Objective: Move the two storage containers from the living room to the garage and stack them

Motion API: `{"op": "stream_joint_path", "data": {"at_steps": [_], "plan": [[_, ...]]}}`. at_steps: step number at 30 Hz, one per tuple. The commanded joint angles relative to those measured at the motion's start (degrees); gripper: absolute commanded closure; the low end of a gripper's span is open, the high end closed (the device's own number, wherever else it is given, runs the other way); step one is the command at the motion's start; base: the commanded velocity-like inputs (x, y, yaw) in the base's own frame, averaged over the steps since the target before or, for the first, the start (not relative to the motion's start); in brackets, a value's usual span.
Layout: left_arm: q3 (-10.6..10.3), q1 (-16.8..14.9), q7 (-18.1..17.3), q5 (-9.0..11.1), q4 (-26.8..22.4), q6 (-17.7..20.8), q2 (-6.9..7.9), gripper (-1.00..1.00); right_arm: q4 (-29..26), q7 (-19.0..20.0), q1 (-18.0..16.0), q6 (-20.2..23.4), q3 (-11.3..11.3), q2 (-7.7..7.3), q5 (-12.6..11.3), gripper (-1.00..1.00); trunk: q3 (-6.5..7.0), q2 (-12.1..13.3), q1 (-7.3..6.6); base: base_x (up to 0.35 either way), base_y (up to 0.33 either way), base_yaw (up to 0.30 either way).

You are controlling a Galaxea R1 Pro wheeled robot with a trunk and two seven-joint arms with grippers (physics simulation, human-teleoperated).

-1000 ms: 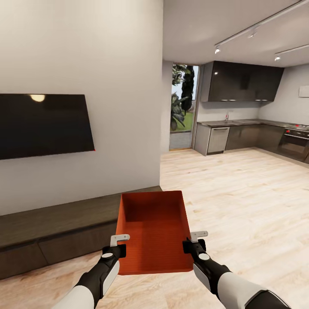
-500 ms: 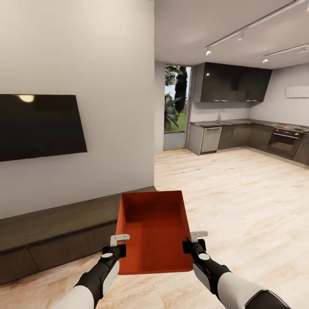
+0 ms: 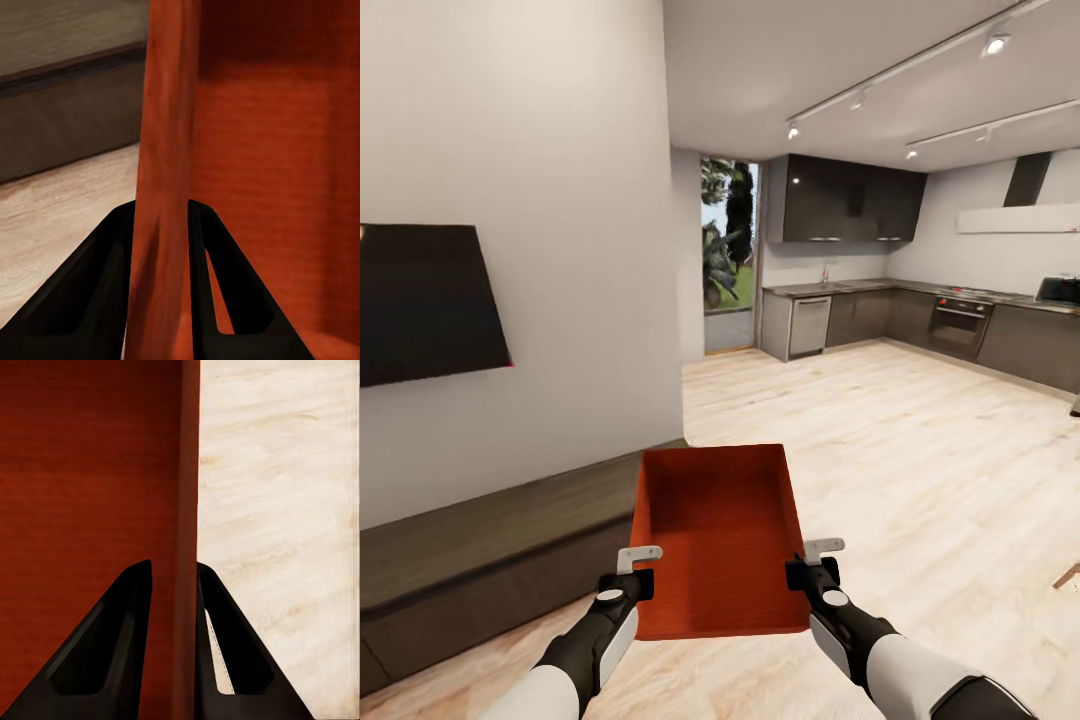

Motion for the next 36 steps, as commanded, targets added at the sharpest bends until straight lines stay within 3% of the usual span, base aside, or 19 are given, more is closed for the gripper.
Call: {"op": "stream_joint_path", "data": {"at_steps": [1, 24, 36], "plan": [[1.76, -0.01, 3.53, -0.84, -0.36, -0.36, 1.44, 1.00, 0.05, -0.01, -0.06, -0.04, -2.66, 0.04, -2.33, 1.00, -0.03, -0.06, 0.01, 0.000, 0.000, -0.266], [1.76, -0.01, 3.53, -0.84, -0.35, -0.36, 1.38, 1.00, 0.05, -0.01, -0.06, 0.00, -2.66, 0.08, -2.33, 1.00, 0.71, -0.06, 0.01, 0.000, 0.000, -0.269], [1.76, -0.01, 3.53, -0.84, -0.34, -0.36, 1.43, 1.00, 0.05, 0.06, -0.06, 0.13, -2.66, -0.02, -2.33, 1.00, 0.72, -0.06, 0.01, 0.000, 0.000, -0.113]]}}
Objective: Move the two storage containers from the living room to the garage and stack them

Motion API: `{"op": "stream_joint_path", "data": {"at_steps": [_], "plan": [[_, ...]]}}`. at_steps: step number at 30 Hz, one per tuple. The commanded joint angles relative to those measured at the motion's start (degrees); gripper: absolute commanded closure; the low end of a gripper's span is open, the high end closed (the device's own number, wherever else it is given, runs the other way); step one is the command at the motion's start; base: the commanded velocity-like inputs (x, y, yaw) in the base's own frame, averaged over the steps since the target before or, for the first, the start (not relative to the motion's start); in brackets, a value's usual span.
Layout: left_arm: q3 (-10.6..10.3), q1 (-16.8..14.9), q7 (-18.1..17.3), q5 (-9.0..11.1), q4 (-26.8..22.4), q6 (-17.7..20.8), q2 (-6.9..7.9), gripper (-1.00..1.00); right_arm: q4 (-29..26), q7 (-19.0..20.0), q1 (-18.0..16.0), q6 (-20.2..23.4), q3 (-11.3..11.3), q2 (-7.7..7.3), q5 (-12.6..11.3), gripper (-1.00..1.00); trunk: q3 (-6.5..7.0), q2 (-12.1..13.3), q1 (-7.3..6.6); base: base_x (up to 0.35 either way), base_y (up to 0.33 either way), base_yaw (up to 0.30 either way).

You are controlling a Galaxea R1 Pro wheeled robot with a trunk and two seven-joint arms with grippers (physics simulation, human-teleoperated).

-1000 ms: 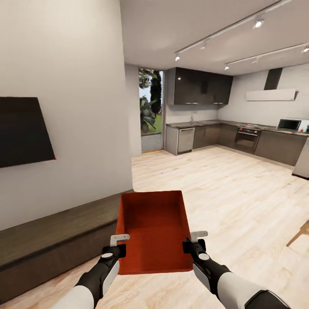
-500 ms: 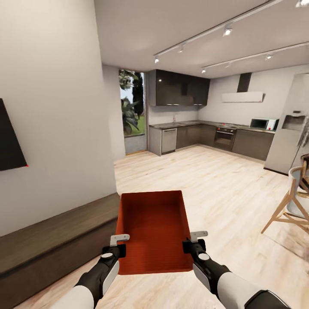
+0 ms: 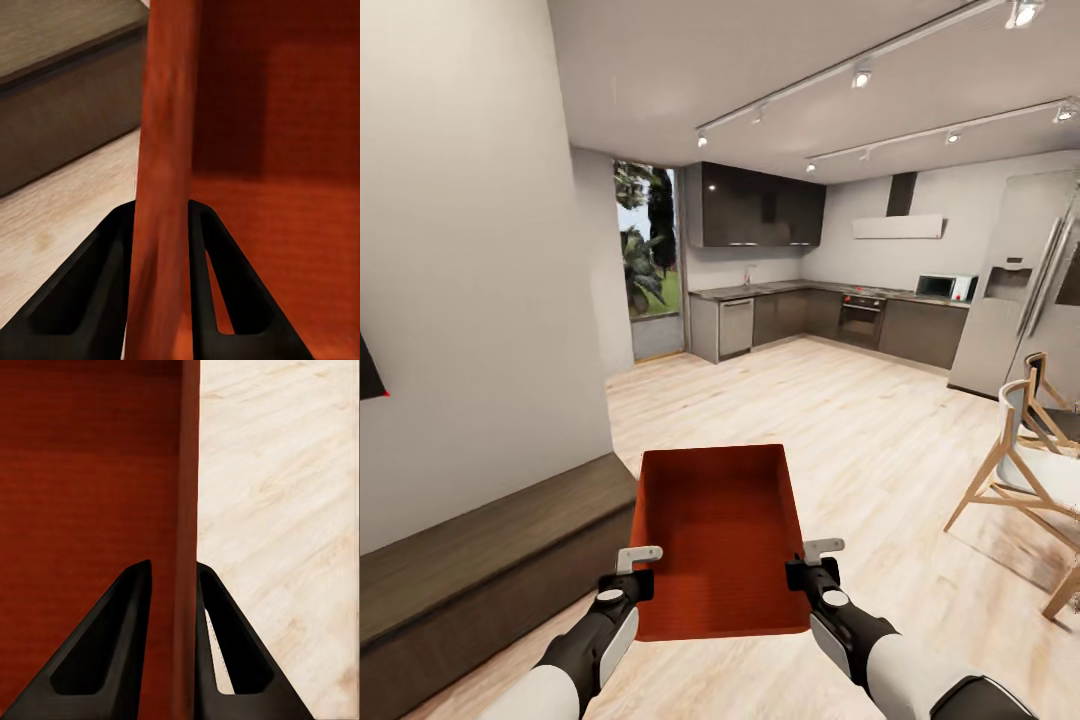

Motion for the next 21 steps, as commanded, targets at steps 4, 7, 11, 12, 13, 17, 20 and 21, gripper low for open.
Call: {"op": "stream_joint_path", "data": {"at_steps": [4, 7, 11, 12, 13, 17, 20, 21], "plan": [[1.72, -0.01, 3.47, -0.83, -0.36, -0.55, 1.47, 1.00, 0.04, 0.01, -0.06, -0.04, -2.67, -0.05, -2.27, 1.00, -0.08, -0.06, 0.01, 0.000, 0.000, -0.277], [1.72, -0.01, 3.47, -0.83, -0.36, -0.55, 1.48, 1.00, 0.04, 0.01, -0.06, -0.04, -2.67, -0.04, -2.27, 1.00, -0.08, -0.06, 0.01, 0.000, 0.000, -0.287], [1.72, -0.01, 3.47, -0.83, -0.36, -0.55, 1.43, 1.00, 0.04, 0.03, -0.06, -0.04, -2.67, -0.04, -2.27, 1.00, -0.08, -0.06, 0.01, 0.000, 0.000, -0.289], [1.72, -0.01, 3.47, -0.83, -0.35, -0.55, 1.42, 1.00, 0.04, 0.02, -0.06, -0.06, -2.67, -0.03, -2.27, 1.00, -0.08, -0.06, 0.01, 0.000, 0.000, -0.290], [1.72, -0.01, 3.47, -0.83, -0.32, -0.55, 1.42, 1.00, 0.04, 0.04, -0.06, -0.05, -2.67, -0.03, -2.27, 1.00, -0.08, -0.06, 0.01, 0.000, 0.000, -0.290], [1.72, -0.01, 3.47, -0.83, -0.29, -0.55, 1.41, 1.00, 0.04, 0.05, -0.06, -0.06, -2.67, -0.05, -2.27, 1.00, -0.08, -0.06, 0.01, 0.000, 0.000, -0.290], [1.72, -0.01, 3.47, -0.83, -0.28, -0.55, 1.41, 1.00, 0.04, 0.07, -0.06, -0.05, -2.67, -0.04, -2.27, 1.00, -0.08, -0.06, 0.01, 0.000, 0.000, -0.290], [1.72, -0.01, 3.47, -0.83, -0.28, -0.55, 1.41, 1.00, 0.04, 0.07, -0.06, -0.04, -2.67, -0.05, -2.27, 1.00, -0.08, -0.06, 0.01, 0.000, 0.000, -0.290]]}}
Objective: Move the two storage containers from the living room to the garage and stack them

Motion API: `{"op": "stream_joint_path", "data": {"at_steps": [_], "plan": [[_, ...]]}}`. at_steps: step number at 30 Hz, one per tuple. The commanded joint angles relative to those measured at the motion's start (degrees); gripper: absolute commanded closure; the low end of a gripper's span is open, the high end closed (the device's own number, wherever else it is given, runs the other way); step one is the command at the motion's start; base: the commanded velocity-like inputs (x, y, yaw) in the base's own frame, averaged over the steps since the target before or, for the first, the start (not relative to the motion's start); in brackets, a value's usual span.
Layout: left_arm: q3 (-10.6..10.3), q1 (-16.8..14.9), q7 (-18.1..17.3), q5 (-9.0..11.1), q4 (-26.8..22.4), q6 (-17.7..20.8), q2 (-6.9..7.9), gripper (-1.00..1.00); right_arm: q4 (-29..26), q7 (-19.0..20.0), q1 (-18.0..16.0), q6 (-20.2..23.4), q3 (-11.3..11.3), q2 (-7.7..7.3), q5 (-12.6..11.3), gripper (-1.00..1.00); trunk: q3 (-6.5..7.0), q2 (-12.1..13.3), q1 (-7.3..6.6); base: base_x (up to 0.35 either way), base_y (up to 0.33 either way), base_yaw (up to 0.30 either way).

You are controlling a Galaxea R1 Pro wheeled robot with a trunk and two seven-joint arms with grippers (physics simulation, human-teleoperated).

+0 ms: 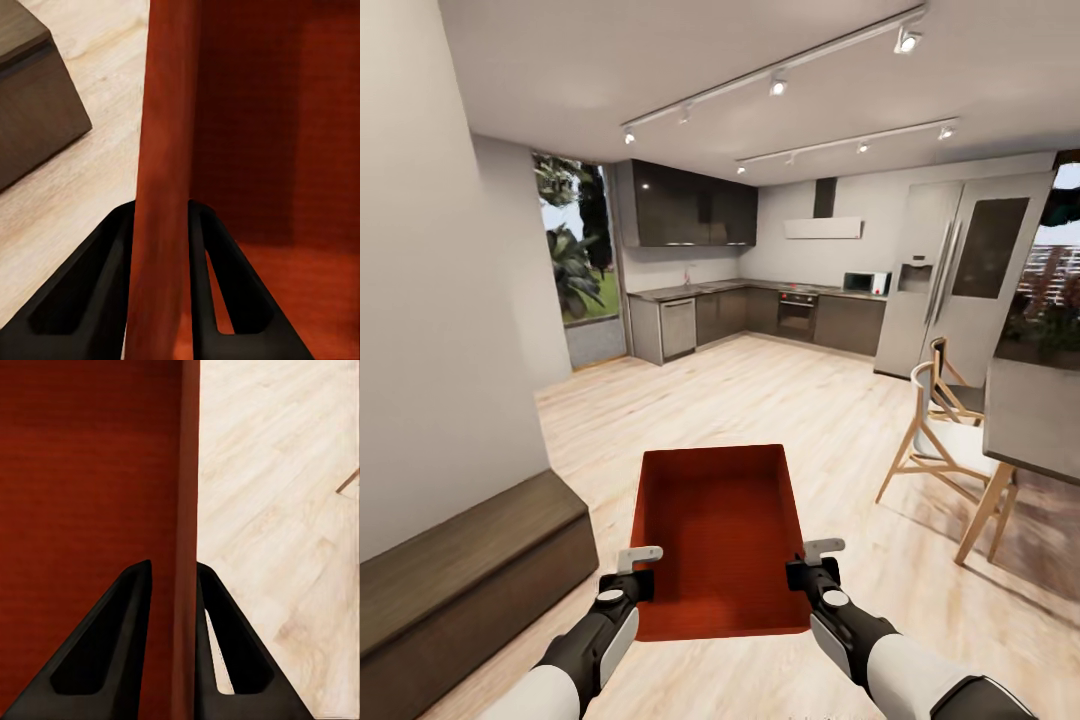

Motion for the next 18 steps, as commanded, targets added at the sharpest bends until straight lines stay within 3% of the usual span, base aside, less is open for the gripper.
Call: {"op": "stream_joint_path", "data": {"at_steps": [1, 18], "plan": [[1.70, -0.01, 3.41, -0.84, -0.36, -0.47, 1.47, 1.00, 0.04, -0.03, -0.06, -0.05, -2.67, 0.01, -2.31, 1.00, -0.08, -0.06, 0.01, 0.000, 0.000, -0.290], [1.68, -0.01, 3.41, -0.84, -0.35, -0.47, 1.47, 1.00, 0.04, -0.05, -0.06, -0.05, -2.67, 0.02, -2.31, 1.00, -0.08, -0.06, 0.01, 0.000, 0.000, -0.290]]}}
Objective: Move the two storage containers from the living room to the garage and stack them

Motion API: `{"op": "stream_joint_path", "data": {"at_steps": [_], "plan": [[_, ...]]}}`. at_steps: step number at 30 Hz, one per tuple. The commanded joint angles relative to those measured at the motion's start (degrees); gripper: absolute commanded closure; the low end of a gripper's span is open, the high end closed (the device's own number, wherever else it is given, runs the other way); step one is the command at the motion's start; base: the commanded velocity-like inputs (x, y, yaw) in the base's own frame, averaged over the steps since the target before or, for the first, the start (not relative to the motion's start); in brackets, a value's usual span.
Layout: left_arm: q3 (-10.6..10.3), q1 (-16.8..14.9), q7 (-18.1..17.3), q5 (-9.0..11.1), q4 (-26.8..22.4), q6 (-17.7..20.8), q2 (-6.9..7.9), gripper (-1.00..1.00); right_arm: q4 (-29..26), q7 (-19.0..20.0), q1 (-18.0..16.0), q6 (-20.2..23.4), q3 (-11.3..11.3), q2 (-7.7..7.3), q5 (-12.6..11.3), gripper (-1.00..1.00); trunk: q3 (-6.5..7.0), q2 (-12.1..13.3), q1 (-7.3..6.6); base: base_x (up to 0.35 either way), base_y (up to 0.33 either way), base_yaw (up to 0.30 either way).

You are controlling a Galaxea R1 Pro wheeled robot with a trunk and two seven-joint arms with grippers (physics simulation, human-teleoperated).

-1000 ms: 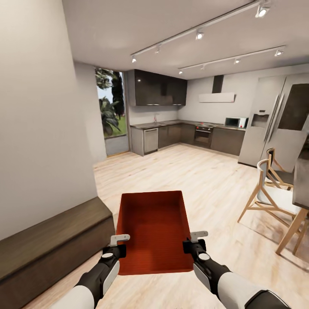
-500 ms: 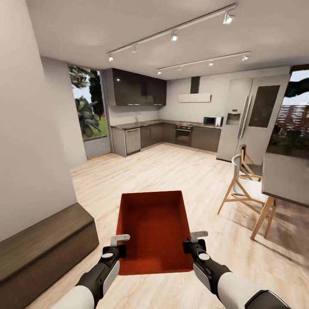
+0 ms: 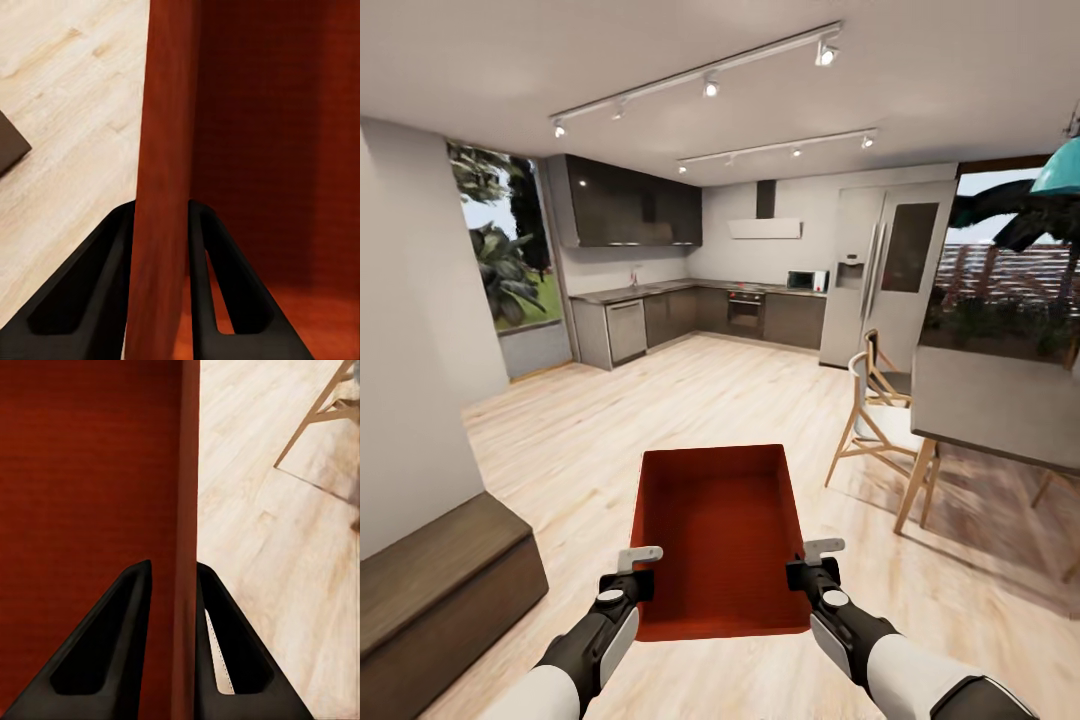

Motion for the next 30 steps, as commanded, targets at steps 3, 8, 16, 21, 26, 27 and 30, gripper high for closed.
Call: {"op": "stream_joint_path", "data": {"at_steps": [3, 8, 16, 21, 26, 27, 30], "plan": [[1.65, -0.01, 3.44, -0.84, -0.36, -0.48, 1.46, 1.00, 0.05, 0.02, -0.06, -0.08, -2.73, 0.00, -2.27, 1.00, -0.08, -0.06, 0.01, 0.000, 0.000, -0.290], [1.68, -0.01, 3.44, -0.84, -0.36, -0.48, 1.46, 1.00, 0.05, 0.04, -0.06, -0.08, -2.73, 0.01, -2.27, 1.00, -0.08, -0.06, 0.01, 0.000, 0.000, -0.290], [1.62, -0.01, 3.44, -0.84, -0.36, -0.48, 1.53, 1.00, 0.05, 0.06, -0.06, -0.08, -2.73, 0.00, -2.27, 1.00, -0.08, -0.06, 0.01, 0.000, 0.000, -0.290], [1.60, -0.01, 3.44, -0.84, -0.36, -0.48, 1.53, 1.00, 0.05, 0.06, -0.06, -0.08, -2.73, 0.03, -2.27, 1.00, -0.08, -0.06, 0.01, 0.000, 0.000, -0.290], [1.60, -0.01, 3.44, -0.84, -0.36, -0.48, 1.55, 1.00, 0.05, 0.06, -0.06, -0.08, -2.73, 0.00, -2.27, 1.00, -0.08, -0.06, 0.01, 0.000, 0.000, -0.290], [1.60, -0.01, 3.44, -0.84, -0.36, -0.48, 1.55, 1.00, 0.05, 0.06, -0.06, -0.08, -2.73, 0.00, -2.27, 1.00, -0.08, -0.06, 0.01, 0.000, 0.000, -0.290], [1.60, -0.01, 3.44, -0.84, -0.36, -0.48, 1.53, 1.00, 0.05, 0.06, -0.06, -0.08, -2.73, -0.01, -2.27, 1.00, -0.08, -0.06, 0.01, 0.000, 0.000, -0.290]]}}
